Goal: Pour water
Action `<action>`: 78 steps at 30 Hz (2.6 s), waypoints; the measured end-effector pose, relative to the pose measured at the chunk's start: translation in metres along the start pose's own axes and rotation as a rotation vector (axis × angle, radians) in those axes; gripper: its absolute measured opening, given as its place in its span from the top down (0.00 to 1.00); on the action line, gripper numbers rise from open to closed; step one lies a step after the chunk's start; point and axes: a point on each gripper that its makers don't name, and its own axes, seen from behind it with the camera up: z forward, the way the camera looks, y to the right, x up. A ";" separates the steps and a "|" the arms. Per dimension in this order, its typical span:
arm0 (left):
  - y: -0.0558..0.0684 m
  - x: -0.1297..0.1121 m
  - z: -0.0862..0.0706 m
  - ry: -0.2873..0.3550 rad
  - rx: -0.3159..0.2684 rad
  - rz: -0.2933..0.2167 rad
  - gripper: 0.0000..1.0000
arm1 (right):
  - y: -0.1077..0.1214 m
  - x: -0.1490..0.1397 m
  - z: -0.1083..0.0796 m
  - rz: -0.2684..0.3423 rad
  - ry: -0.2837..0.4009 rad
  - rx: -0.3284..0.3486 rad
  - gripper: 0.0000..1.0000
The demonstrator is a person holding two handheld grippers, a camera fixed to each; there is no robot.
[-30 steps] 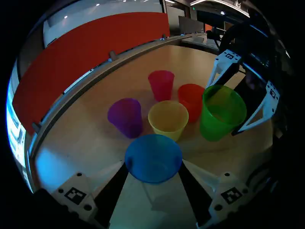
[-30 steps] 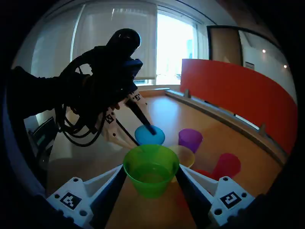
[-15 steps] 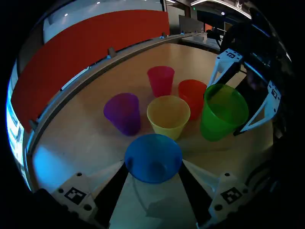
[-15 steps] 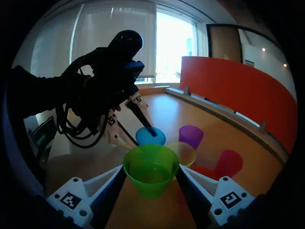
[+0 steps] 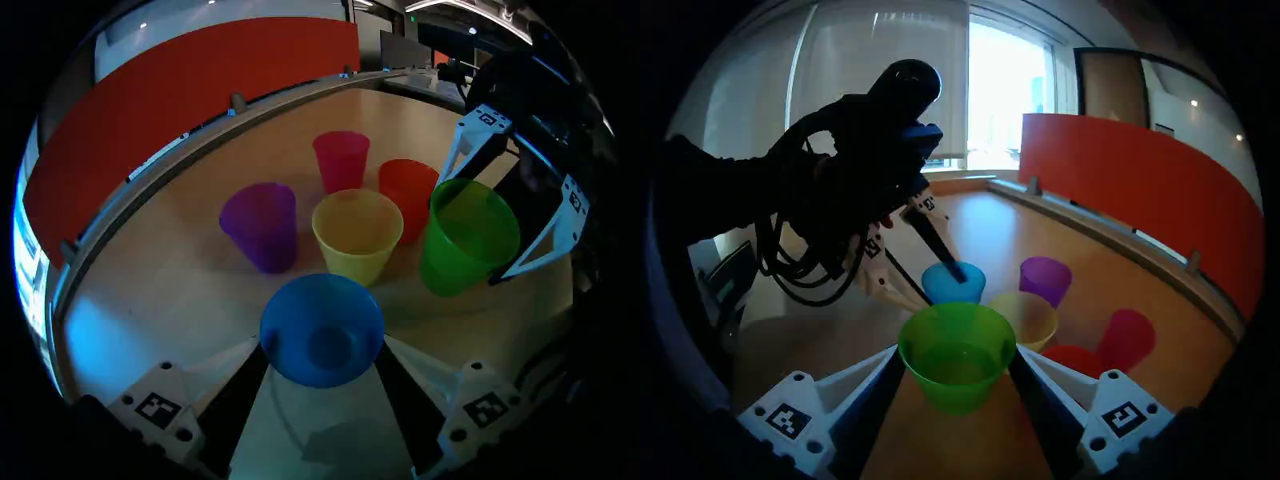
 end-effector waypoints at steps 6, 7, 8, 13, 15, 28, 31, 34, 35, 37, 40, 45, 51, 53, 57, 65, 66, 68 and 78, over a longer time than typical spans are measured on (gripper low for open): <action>0.002 -0.003 -0.001 -0.005 -0.012 -0.007 0.13 | -0.001 -0.004 0.004 0.000 -0.011 0.003 0.09; 0.003 -0.004 -0.001 -0.010 -0.014 -0.004 0.13 | -0.002 -0.005 0.004 0.000 -0.014 0.003 0.09; 0.004 -0.005 -0.002 -0.014 -0.016 -0.002 0.13 | -0.002 -0.006 0.005 0.000 -0.016 0.003 0.09; 0.007 -0.016 -0.004 -0.040 -0.013 0.016 0.13 | -0.004 -0.011 0.009 0.001 -0.030 0.010 0.09; 0.008 -0.020 -0.005 -0.049 -0.010 0.023 0.13 | -0.004 -0.014 0.011 0.001 -0.037 0.012 0.09; 0.009 -0.022 -0.026 -0.012 0.016 0.017 0.13 | -0.008 -0.037 0.022 -0.011 -0.098 0.027 0.09; 0.008 -0.022 -0.032 -0.001 0.027 0.018 0.13 | -0.008 -0.039 0.023 -0.008 -0.105 0.028 0.09; 0.007 -0.022 -0.037 0.011 0.037 0.017 0.13 | -0.008 -0.040 0.022 -0.003 -0.106 0.025 0.09; 0.007 -0.022 -0.039 0.016 0.041 0.015 0.13 | -0.008 -0.040 0.022 -0.002 -0.107 0.025 0.09; 0.006 -0.023 -0.042 0.025 0.047 0.007 0.13 | -0.007 -0.040 0.022 0.003 -0.108 0.023 0.09; 0.004 -0.023 -0.047 0.041 0.056 -0.012 0.13 | -0.006 -0.041 0.021 0.010 -0.109 0.019 0.08; 0.002 -0.025 -0.054 0.068 0.069 -0.042 0.13 | -0.005 -0.040 0.020 0.002 -0.108 0.010 0.07; -0.001 -0.032 -0.060 0.079 0.082 -0.068 0.13 | -0.004 -0.043 0.017 0.007 -0.117 0.005 0.06; -0.001 -0.033 -0.062 0.083 0.085 -0.073 0.13 | -0.004 -0.045 0.016 0.009 -0.120 0.002 0.06; -0.001 -0.033 -0.065 0.096 0.092 -0.087 0.13 | -0.003 -0.048 0.011 0.009 -0.123 -0.008 0.04; -0.002 -0.031 -0.077 0.142 0.111 -0.136 0.13 | 0.001 -0.056 -0.008 0.013 -0.133 -0.043 0.05; -0.003 -0.031 -0.078 0.148 0.115 -0.140 0.13 | 0.001 -0.056 -0.011 0.014 -0.132 -0.048 0.05; -0.005 -0.030 -0.083 0.165 0.128 -0.151 0.13 | 0.002 -0.057 -0.018 0.019 -0.128 -0.059 0.04; -0.003 -0.019 -0.101 0.253 0.160 -0.217 0.13 | 0.011 -0.045 -0.045 0.048 -0.076 -0.146 0.02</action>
